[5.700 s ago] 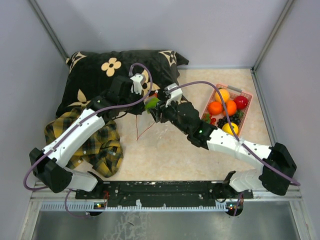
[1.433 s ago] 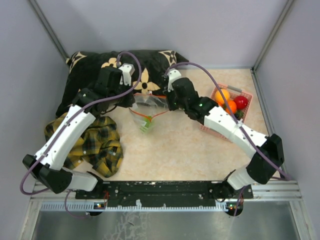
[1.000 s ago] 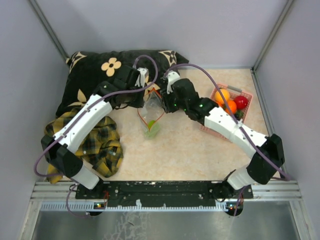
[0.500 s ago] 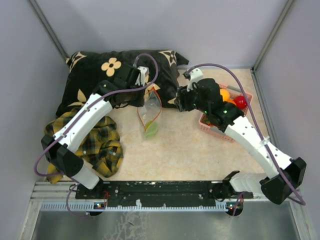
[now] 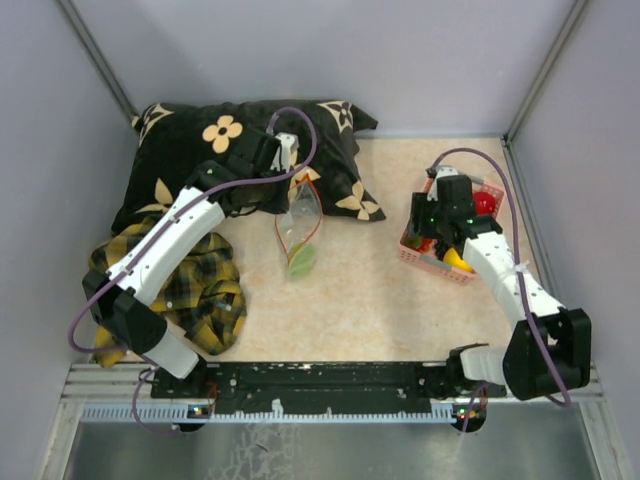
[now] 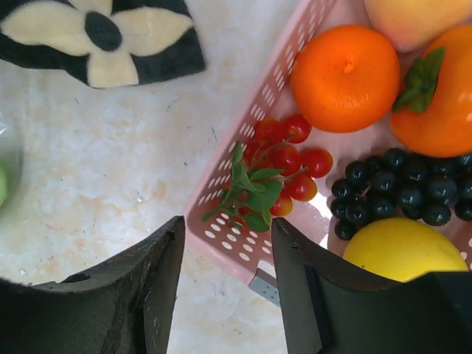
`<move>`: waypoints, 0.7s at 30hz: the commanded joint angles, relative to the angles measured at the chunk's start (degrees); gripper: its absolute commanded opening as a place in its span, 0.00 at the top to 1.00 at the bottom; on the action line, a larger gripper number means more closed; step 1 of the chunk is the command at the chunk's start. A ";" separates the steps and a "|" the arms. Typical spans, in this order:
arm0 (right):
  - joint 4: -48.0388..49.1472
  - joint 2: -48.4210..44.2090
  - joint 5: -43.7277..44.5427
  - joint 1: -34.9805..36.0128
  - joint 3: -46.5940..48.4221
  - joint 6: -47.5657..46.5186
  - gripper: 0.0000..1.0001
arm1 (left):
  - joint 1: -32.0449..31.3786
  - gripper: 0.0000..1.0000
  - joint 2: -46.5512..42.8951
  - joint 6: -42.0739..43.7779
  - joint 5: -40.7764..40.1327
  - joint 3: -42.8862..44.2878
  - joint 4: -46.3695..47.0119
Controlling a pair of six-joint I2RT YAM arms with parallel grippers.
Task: Place the food in the zip-top bag and seal the zipper
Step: Pick up the fake fruit from the bin.
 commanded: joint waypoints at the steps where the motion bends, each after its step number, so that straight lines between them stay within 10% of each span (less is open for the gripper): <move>1: 4.22 -0.13 -1.69 -0.62 -1.59 1.23 0.49 | -0.17 1.00 -0.52 0.93 0.46 0.55 1.14; 21: 15.69 9.57 -4.35 -5.03 -7.70 3.96 0.60 | -0.18 1.00 -1.03 1.03 0.77 -0.39 1.76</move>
